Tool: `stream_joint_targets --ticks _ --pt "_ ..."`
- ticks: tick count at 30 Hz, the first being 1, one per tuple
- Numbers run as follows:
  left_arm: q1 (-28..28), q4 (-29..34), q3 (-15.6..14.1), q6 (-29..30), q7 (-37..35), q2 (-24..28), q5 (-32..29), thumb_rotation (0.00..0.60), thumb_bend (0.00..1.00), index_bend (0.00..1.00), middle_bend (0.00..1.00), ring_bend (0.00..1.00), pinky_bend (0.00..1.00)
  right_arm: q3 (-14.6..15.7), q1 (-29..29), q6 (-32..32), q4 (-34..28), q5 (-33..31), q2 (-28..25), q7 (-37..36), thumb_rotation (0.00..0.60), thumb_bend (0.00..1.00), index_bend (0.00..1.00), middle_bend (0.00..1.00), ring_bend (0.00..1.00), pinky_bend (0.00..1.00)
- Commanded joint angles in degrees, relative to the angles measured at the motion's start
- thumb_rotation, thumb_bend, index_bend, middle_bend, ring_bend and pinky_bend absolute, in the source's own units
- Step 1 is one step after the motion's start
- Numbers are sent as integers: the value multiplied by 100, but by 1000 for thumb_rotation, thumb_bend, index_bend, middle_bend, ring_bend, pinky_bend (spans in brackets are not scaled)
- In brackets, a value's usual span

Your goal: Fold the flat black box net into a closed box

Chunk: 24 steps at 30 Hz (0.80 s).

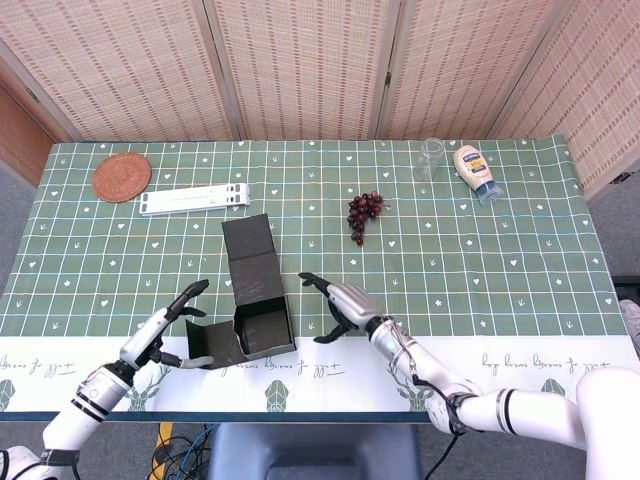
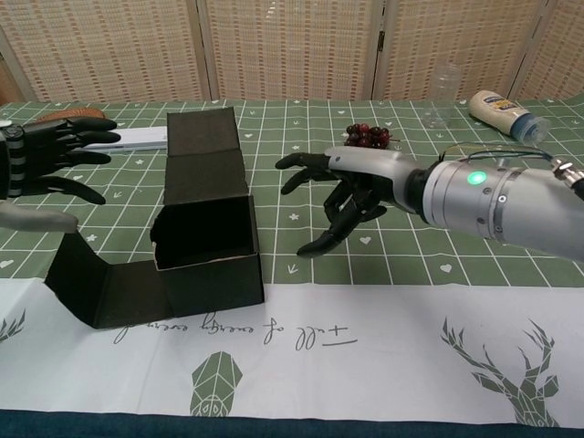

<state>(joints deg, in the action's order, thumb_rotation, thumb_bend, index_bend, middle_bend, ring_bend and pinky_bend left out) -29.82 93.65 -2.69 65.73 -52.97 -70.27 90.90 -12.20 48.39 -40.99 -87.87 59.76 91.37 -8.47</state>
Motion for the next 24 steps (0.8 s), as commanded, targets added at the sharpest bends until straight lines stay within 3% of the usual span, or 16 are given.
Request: stream_joint_targets --ticks 1,24 --pt "-3 47 8 -7 32 10 20 600 78 41 0 0 226 25 -70 78 -3 -138 112 -131 600 0 0 128 753 1000" --pt "139 21 -69 166 -275 119 194 600 78 38 0 0 225 -150 109 -596 520 -788 1459 786 600 0 0 125 753 1000"
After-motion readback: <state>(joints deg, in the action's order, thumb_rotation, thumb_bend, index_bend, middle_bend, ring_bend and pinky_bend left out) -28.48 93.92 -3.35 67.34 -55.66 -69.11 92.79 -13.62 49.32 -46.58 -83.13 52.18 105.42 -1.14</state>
